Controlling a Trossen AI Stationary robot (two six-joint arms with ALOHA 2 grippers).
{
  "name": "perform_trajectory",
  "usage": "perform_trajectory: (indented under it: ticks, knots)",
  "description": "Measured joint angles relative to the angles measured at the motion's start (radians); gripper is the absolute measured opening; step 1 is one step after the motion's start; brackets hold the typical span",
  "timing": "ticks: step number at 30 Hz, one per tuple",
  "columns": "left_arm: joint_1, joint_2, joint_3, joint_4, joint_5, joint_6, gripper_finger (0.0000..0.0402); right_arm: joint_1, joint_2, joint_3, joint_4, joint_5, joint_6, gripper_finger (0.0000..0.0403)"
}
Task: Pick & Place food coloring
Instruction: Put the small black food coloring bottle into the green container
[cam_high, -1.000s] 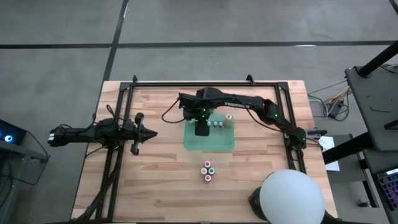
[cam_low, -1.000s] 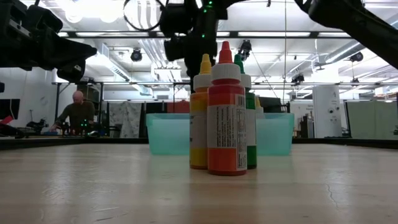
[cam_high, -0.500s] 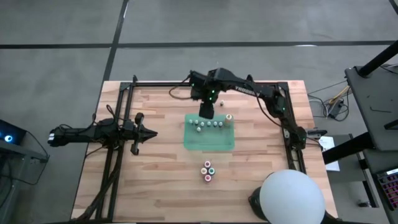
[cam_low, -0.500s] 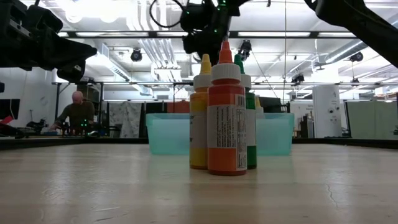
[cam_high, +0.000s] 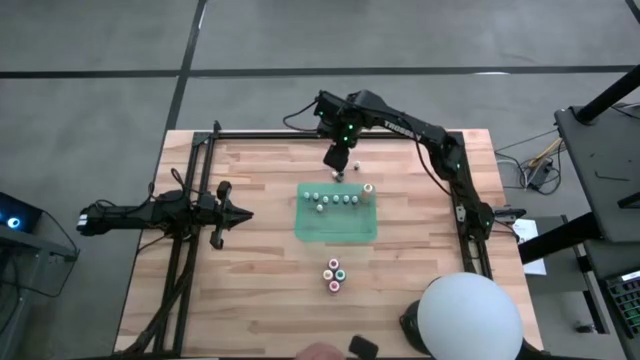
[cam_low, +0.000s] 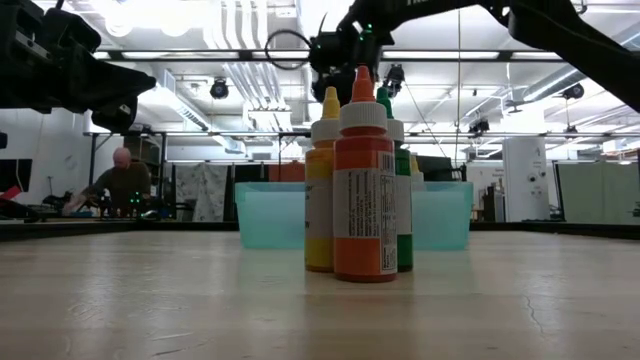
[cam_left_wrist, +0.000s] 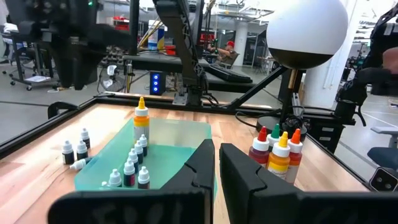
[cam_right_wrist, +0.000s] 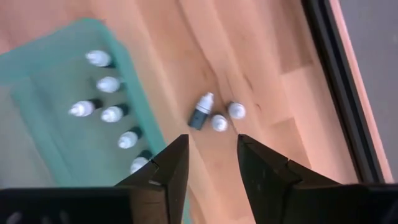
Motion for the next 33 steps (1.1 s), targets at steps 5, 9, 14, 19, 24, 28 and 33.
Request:
perform_trajectory:
  ticks: [5, 9, 14, 19, 24, 28, 33]
  knots:
    - [-0.001, 0.0, 0.0, 0.0, 0.0, 0.0, 0.0, -0.039, 0.0, -0.029, 0.0, 0.0, 0.089, 0.012]
    - [-0.001, 0.0, 0.0, 0.0, 0.0, 0.0, 0.0, -0.061, 0.0, -0.031, 0.0, 0.0, 0.172, 0.0123]
    - [-0.001, 0.0, 0.0, 0.0, 0.0, 0.0, 0.0, -0.079, 0.0, -0.031, -0.019, 0.0, 0.334, 0.0128]
    - [0.0, 0.0, 0.0, 0.0, 0.0, 0.0, 0.0, -0.081, 0.0, -0.031, -0.081, 0.0, 0.459, 0.0129]
    - [0.0, 0.0, 0.0, 0.0, 0.0, 0.0, 0.0, -0.081, 0.0, -0.032, -0.101, 0.003, 0.57, 0.0121]
    - [0.0, 0.0, 0.0, 0.0, 0.0, 0.0, 0.0, -0.081, 0.0, -0.051, -0.112, 0.027, 0.617, 0.0116]
    - [0.0, 0.0, 0.0, 0.0, 0.0, 0.0, 0.0, -0.082, 0.0, -0.086, -0.114, 0.038, 0.619, 0.0113]
